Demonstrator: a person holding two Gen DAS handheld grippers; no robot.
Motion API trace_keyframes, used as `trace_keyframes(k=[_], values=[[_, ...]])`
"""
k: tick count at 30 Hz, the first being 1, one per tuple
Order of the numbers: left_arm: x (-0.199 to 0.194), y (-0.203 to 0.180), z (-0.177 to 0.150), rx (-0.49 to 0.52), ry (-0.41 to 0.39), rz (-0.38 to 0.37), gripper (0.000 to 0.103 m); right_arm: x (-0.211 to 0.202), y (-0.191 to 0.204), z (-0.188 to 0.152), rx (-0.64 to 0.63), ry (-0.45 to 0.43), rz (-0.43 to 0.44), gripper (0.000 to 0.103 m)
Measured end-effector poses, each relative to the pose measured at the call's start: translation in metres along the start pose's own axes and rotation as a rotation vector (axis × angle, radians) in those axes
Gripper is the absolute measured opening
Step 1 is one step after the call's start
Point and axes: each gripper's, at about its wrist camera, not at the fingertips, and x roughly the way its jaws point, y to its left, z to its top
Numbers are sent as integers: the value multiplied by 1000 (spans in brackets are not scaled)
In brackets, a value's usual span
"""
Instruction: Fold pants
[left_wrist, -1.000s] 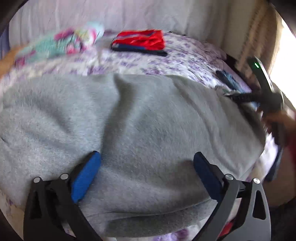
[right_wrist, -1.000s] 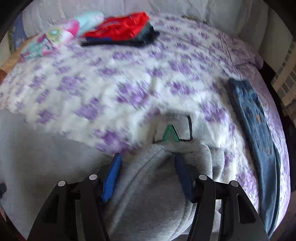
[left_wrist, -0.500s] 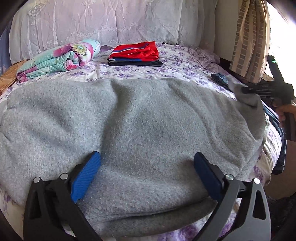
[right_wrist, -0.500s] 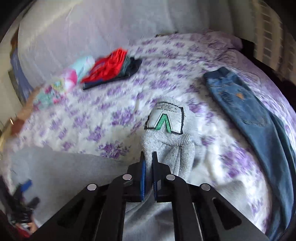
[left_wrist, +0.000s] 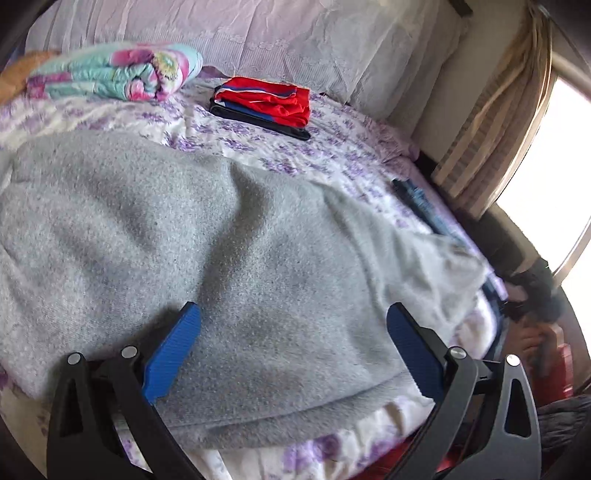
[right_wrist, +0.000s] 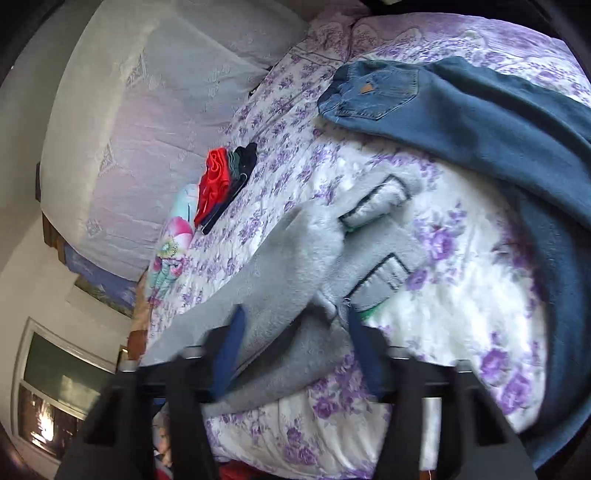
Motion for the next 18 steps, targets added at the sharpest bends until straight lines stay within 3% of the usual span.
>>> trace_keyframes(k=[4, 7, 10, 15, 16, 18], values=[[-8, 5, 1, -52, 4, -45, 98, 15, 2, 1, -8, -2, 13, 61], [-15, 5, 2, -86, -2, -48, 98, 15, 3, 7, -22, -19, 3, 42], [-33, 4, 2, -109, -38, -78, 97, 7, 11, 8, -73, -37, 10, 41], [-44, 25, 5, -164, -53, 56, 98, 30, 2, 0, -21, 54, 45, 41], [-41, 34, 4, -191, -40, 44, 98, 37, -1, -2, -12, 64, 46, 39], [-38, 50, 2, -246, -21, -16, 97, 43, -2, -5, -26, 51, 50, 21]])
